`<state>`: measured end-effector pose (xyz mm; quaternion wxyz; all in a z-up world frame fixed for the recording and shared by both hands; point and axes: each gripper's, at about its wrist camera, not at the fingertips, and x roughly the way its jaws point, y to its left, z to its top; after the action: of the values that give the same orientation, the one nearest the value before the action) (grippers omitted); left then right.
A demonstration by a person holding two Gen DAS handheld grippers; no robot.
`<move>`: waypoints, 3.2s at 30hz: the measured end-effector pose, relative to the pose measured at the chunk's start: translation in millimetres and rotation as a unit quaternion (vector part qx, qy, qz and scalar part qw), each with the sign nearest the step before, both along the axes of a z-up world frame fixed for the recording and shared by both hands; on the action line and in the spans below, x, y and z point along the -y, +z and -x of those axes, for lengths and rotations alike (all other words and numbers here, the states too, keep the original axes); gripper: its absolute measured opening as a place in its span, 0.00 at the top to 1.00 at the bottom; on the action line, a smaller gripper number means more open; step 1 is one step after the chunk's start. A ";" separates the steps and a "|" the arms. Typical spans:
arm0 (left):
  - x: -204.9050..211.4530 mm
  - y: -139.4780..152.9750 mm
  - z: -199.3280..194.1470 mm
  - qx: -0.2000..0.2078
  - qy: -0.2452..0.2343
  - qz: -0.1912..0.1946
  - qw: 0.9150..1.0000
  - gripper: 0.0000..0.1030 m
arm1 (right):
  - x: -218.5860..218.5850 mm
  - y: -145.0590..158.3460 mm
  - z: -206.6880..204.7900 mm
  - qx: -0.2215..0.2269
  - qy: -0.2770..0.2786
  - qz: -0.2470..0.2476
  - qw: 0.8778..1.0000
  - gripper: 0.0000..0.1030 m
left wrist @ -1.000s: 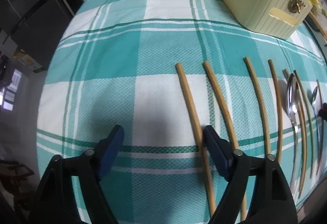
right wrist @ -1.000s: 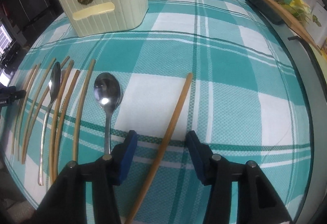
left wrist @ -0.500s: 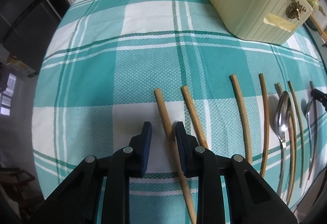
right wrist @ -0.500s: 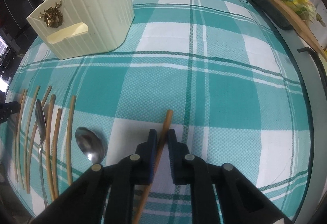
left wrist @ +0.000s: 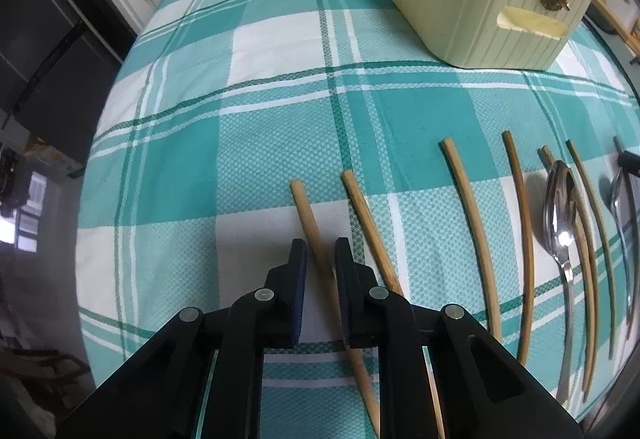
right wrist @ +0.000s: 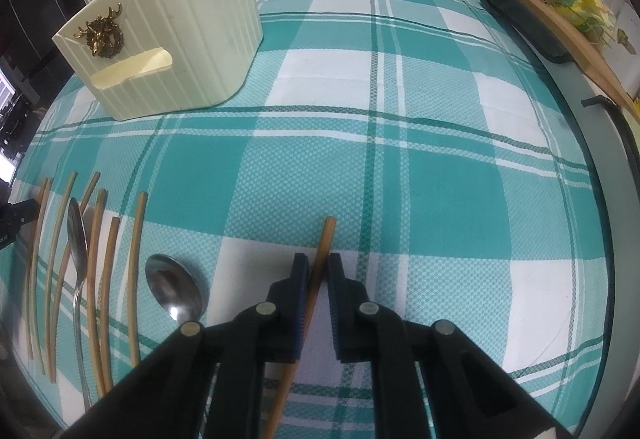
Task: Organize utensils
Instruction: 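Close the right gripper on one chopstick while the left gripper grasps another chopstick, then lift the chopsticks and carry both grippers over the cream utensil box, then open both grippers to drop the chopsticks into the cream box, then move both grippers back to the utensils, right gripper toward a steel spoon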
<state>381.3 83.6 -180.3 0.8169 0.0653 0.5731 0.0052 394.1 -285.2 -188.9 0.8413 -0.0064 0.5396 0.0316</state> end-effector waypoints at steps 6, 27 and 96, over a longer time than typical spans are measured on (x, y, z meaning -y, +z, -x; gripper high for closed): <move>3.3 0.3 3.7 0.006 -0.006 -0.005 1.000 0.90 | -2.0 0.6 1.2 0.002 0.000 0.004 1.000 0.90; -37.1 169.1 53.3 0.172 0.001 0.136 0.976 0.95 | -5.7 117.3 34.2 0.138 0.037 -0.075 0.987 0.94; -28.6 106.6 148.6 0.233 -0.020 0.132 0.963 0.05 | -2.7 151.1 117.1 0.259 0.024 -0.060 0.964 0.47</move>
<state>232.7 112.2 -73.7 0.9289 -0.0348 0.3616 -0.0715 277.0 -282.5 -37.7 0.9500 0.0228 0.3005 0.0813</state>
